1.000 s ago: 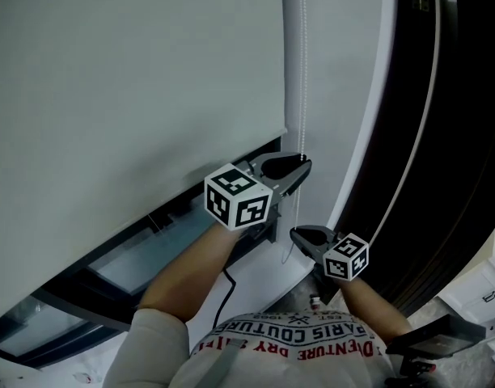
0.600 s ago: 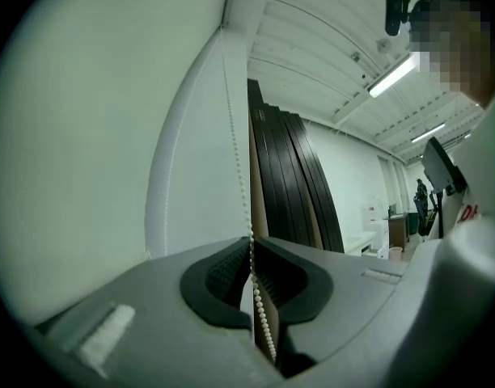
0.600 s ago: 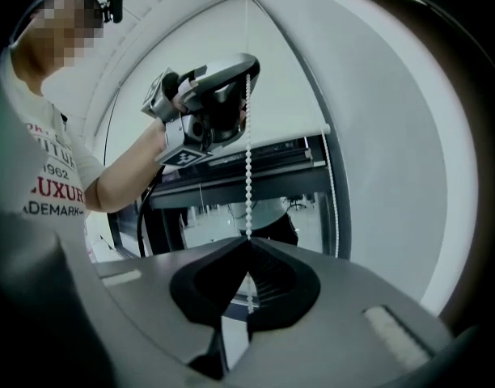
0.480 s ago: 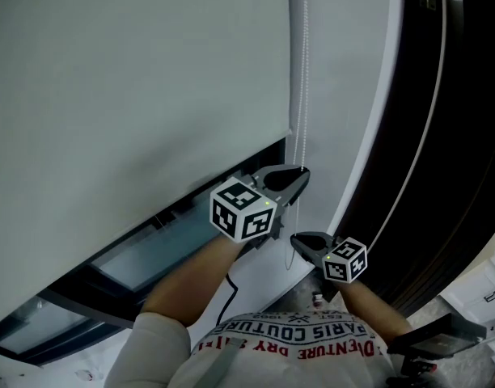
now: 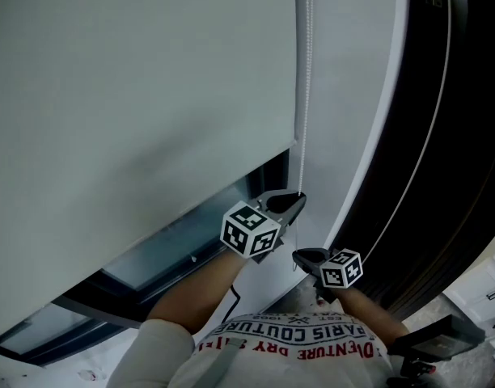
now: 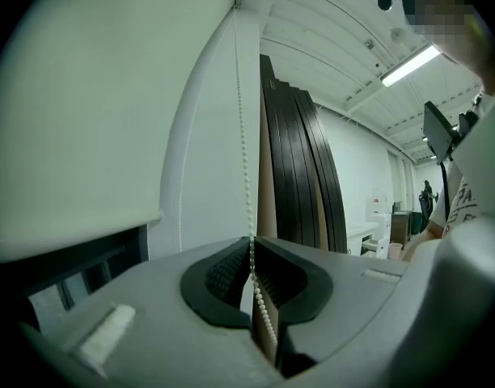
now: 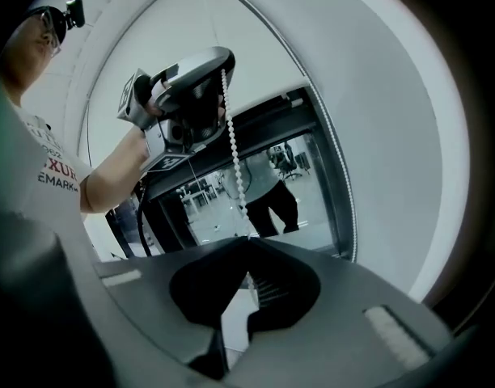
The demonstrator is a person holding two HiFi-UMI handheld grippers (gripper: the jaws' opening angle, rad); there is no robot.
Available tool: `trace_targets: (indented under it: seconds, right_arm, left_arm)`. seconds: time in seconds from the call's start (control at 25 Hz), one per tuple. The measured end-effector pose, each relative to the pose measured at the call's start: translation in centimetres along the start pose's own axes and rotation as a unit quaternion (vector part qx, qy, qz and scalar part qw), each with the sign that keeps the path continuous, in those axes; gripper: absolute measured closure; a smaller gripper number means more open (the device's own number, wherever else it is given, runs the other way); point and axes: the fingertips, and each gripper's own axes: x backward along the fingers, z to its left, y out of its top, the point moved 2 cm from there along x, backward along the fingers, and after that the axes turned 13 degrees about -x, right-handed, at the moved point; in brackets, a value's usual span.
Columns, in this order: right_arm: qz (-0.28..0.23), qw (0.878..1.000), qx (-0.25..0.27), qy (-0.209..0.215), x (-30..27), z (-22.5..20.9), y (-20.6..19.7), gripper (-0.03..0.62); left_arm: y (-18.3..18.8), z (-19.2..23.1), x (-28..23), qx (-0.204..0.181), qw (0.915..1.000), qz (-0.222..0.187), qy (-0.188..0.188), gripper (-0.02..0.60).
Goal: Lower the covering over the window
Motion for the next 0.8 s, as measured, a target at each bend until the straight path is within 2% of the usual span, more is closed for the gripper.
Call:
trace_targets:
  seconds: [0.2,0.36,0.48,0.68,0.76,0.8]
  right_arm:
    - [0.023,0.999,-0.015,-0.024,-0.3,-1.8,-2.4,0.588]
    - [0.012,0.998,-0.054,-0.029,-0.2,-2.6,-3.2,0.586]
    - [0.013,0.998,-0.044,-0.039,-0.1,-2.6,-2.9,0.586]
    - [0.018,0.998,-0.023,-0.052,0.4,-2.5,-2.7,0.583]
    - [0.02,0.998,-0.011,-0.055,0.6,-2.4,-2.6,0.575]
    - [0.019,0.998,-0.007,-0.055,0.7,-2.3,-2.5,0.551]
  left_arm:
    - [-3.6,0.2,-0.4,0.012,0.9996,0.024,0.006,0.561]
    - [-4.8,0.1,-0.5,0.029,0.9992,0.026,0.002,0.56]
    - [-4.2,-0.1,-0.6,0.022,0.9995,0.023,0.002,0.558]
    - [-4.1,-0.4,-0.1,-0.003,0.9994,0.025,0.024,0.554]
    - [-4.5,-0.4,0.2,0.003,0.9993,0.024,0.027,0.51]
    - [-4.6,-0.4,0.4,0.01,0.9993,0.021,0.031,0.486]
